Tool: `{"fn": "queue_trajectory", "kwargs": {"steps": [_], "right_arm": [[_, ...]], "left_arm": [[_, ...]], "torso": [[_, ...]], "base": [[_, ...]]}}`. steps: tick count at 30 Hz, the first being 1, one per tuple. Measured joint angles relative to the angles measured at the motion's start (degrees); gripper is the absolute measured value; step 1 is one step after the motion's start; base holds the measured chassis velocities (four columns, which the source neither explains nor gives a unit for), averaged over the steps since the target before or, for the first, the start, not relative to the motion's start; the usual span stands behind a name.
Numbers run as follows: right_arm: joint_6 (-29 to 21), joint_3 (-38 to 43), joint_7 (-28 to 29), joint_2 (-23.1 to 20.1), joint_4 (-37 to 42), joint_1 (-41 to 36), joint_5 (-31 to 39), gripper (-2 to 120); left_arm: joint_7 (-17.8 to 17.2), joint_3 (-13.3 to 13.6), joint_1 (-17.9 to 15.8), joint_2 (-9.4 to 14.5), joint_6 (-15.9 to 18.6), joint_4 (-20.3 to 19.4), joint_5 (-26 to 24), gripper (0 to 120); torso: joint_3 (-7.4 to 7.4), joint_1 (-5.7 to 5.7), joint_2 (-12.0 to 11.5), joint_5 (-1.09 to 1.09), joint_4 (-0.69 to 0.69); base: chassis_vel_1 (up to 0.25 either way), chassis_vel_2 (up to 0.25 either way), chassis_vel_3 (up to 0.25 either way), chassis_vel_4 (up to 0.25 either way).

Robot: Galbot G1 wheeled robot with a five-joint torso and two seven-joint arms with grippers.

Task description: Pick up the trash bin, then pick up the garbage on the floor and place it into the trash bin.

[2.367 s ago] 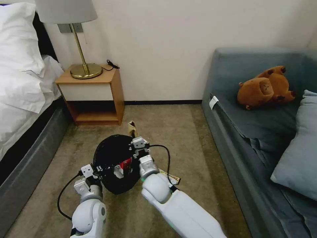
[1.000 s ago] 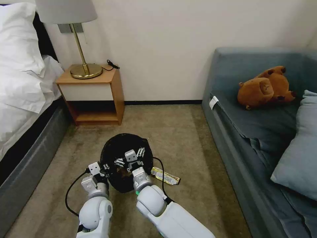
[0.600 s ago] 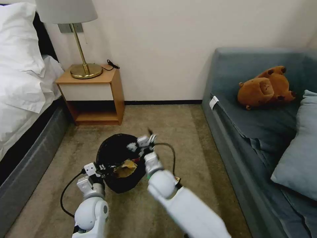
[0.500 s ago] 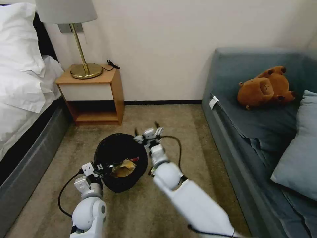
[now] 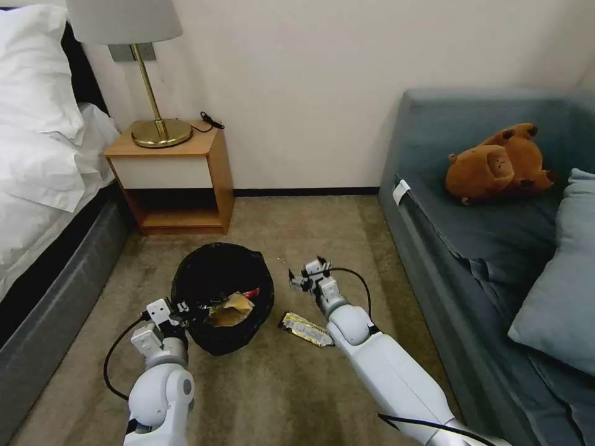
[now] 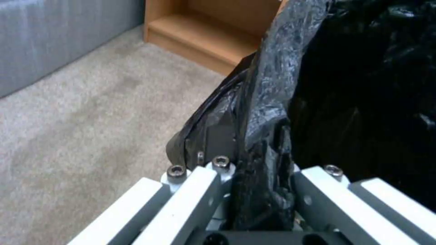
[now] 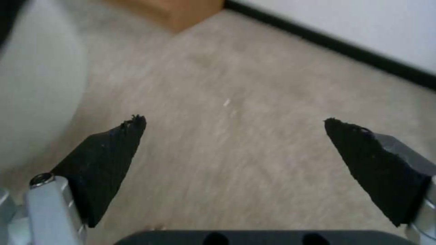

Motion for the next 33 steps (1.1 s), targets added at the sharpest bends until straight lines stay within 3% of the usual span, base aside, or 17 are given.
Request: {"fn": "queue_trajectory", "kwargs": {"steps": [7, 14, 24, 33], "right_arm": [[0.28, -0.22, -7.33, 0.95, -8.65, 1.61, -2.31, 100], [5.44, 0.89, -12.69, 3.23, -19.46, 3.39, -6.88, 100], [9.01, 1.75, -14.90, 2.83, -24.36, 3.41, -7.44, 100], [10.01, 2.95, -15.09, 3.70, -23.45, 2.10, -8.47, 100]], "left_arm": [[-0.13, -0.07, 0.69, -0.27, -0.39, -0.92, 0.03, 1], [1.00, -0.35, 1.88, -0.39, -0.40, -1.89, 0.41, 1], [1.22, 0.12, 1.91, -1.17, -0.44, -1.93, 1.54, 1], [1.17, 1.35, 0.65, -1.74, -0.46, -0.89, 2.33, 1]], "torso": [[0.00, 0.00, 0.00, 0.00, 0.00], [0.00, 0.00, 0.00, 0.00, 0.00], [0.00, 0.00, 0.00, 0.01, 0.00], [0.00, 0.00, 0.00, 0.00, 0.00]], "base": [[0.000, 0.000, 0.000, 0.000], [0.000, 0.000, 0.000, 0.000], [0.000, 0.000, 0.000, 0.000], [0.000, 0.000, 0.000, 0.000]]}}
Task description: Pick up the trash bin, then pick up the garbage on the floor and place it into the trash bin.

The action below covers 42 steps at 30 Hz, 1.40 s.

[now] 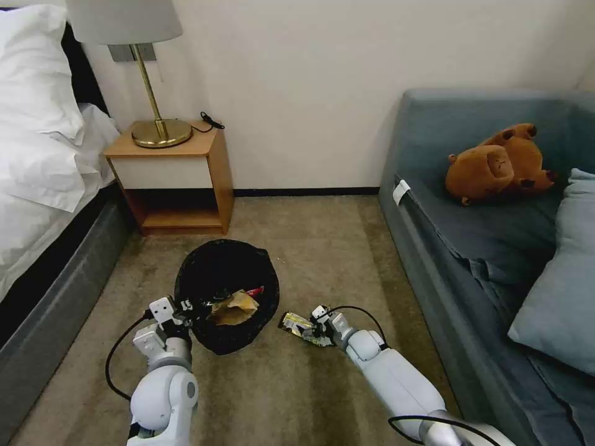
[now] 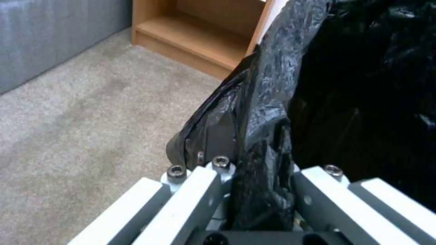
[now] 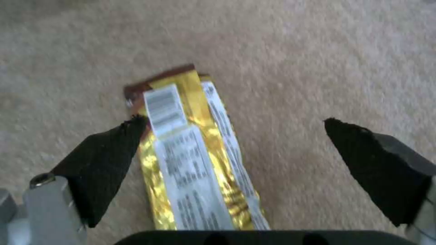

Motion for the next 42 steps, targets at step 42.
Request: {"fn": "queue_trajectory", "kwargs": {"steps": [42], "right_arm": [[5.54, 5.56, -6.01, 1.82, -9.27, -0.94, -3.73, 71]], "left_arm": [[-0.14, -0.20, 1.32, 0.01, -0.33, -1.15, -0.08, 1]], "torso": [[-0.01, 0.00, 0.02, 0.01, 0.01]], "base": [[0.000, 0.000, 0.000, 0.000]]}}
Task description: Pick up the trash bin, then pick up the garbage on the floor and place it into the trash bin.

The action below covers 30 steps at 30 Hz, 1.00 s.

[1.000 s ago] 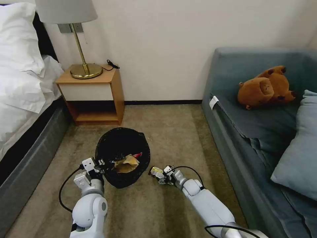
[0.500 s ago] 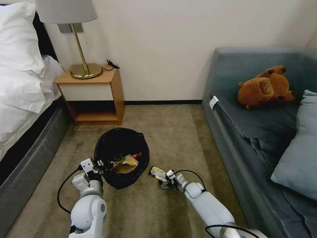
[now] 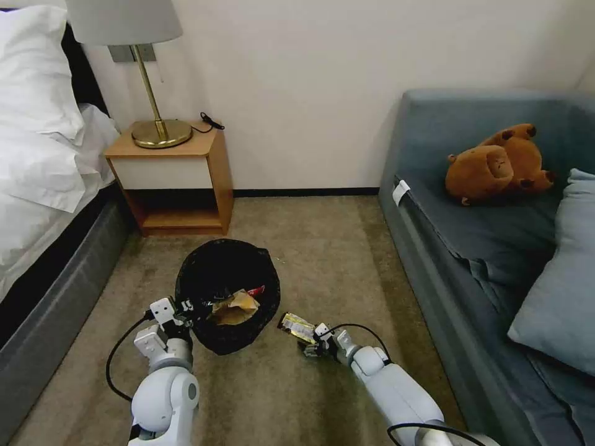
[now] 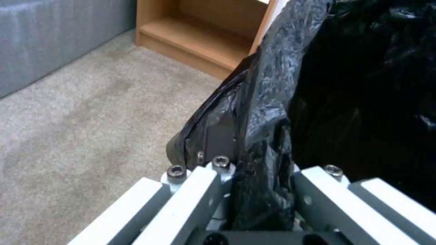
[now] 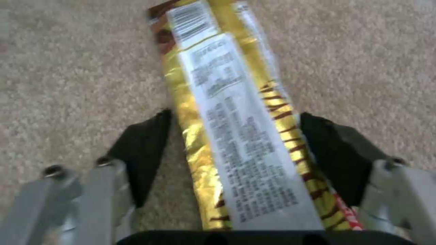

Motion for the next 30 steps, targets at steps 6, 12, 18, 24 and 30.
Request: {"fn": "queue_trajectory", "kwargs": {"steps": [6, 12, 18, 24, 30], "right_arm": [[0.50, 0.38, -0.05, 0.02, 0.00, -0.20, -0.31, 51], [0.74, 0.63, -0.03, 0.05, 0.02, -0.31, -0.57, 37], [1.15, 1.22, 1.08, 0.12, -0.07, -0.41, -1.00, 17], [1.50, 1.40, 1.86, 0.20, 0.08, -0.63, -1.38, 0], [1.63, 1.63, 1.97, -0.05, 0.88, -1.13, -1.29, 0]], "left_arm": [[-0.05, 0.13, -0.19, 0.06, -0.01, 0.00, 0.00, 1], [-0.06, 0.17, -0.34, 0.09, -0.01, 0.12, 0.00, 1], [-0.07, 0.04, -0.31, 0.23, -0.01, 0.24, -0.11, 1], [-0.07, -0.09, -0.22, 0.27, -0.03, 0.24, -0.14, 1], [-0.06, -0.27, -0.09, 0.24, -0.16, 0.26, -0.19, 1]], "torso": [[0.00, 0.00, 0.00, 0.02, 0.03], [0.01, 0.00, -0.01, 0.02, 0.03], [0.01, 0.00, -0.02, -0.01, -0.01], [0.01, 0.00, -0.02, -0.03, -0.02], [0.01, 0.00, -0.02, -0.01, -0.01]], "base": [[0.000, 0.000, 0.000, 0.000], [0.000, 0.000, 0.000, 0.000], [0.000, 0.000, 0.000, 0.000], [0.000, 0.000, 0.000, 0.000], [0.000, 0.000, 0.000, 0.000]]}}
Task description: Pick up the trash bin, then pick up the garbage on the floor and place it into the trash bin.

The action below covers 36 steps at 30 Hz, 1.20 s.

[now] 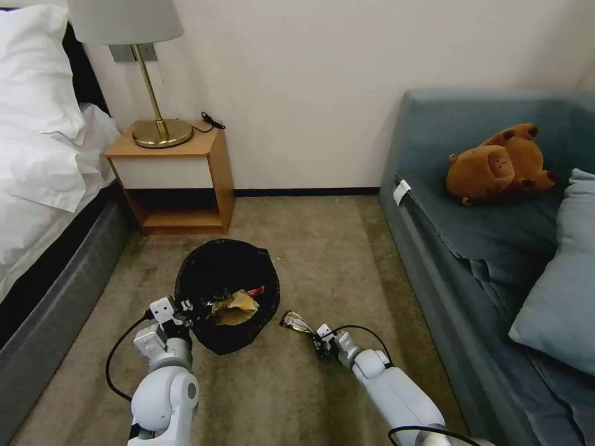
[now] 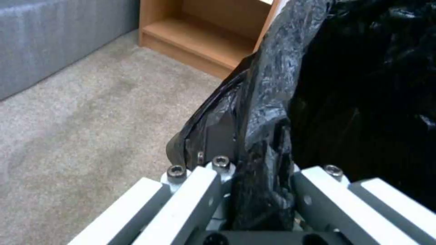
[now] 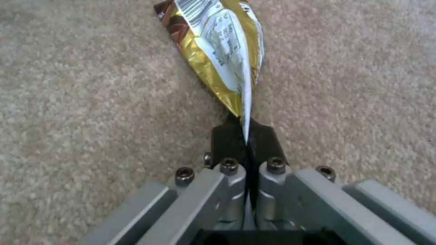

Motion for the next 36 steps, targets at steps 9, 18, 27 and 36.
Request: {"fn": "queue_trajectory", "kwargs": {"steps": [9, 18, 27, 36], "right_arm": [[0.52, 1.94, 2.16, -0.42, 1.14, -0.39, 3.73, 0], [1.48, 4.64, 4.85, -0.45, 3.44, -0.30, 8.71, 0], [-0.16, 8.09, 11.67, -1.50, 17.38, -0.69, 21.64, 0], [-4.18, 7.54, 17.02, -2.67, 36.31, -3.26, 29.67, 0]], "left_arm": [[0.04, -0.05, 0.01, 0.02, -0.10, 0.26, -0.08, 1], [0.14, -0.21, 0.01, 0.14, -0.38, 0.79, -0.18, 1], [0.18, -0.11, -0.58, 0.48, -0.24, 1.00, -0.49, 1], [0.14, 0.53, -0.60, 0.30, 0.10, 2.41, -0.18, 1]], "torso": [[0.00, 0.00, 0.00, 0.00, -0.01], [0.00, 0.00, 0.00, 0.00, -0.01], [0.00, 0.00, 0.00, 0.00, 0.00], [0.00, 0.00, 0.00, 0.00, 0.00]], "base": [[0.000, 0.000, 0.000, 0.000], [0.000, 0.000, 0.000, 0.000], [0.000, 0.000, 0.000, 0.000], [0.000, 0.000, 0.000, 0.000]]}}
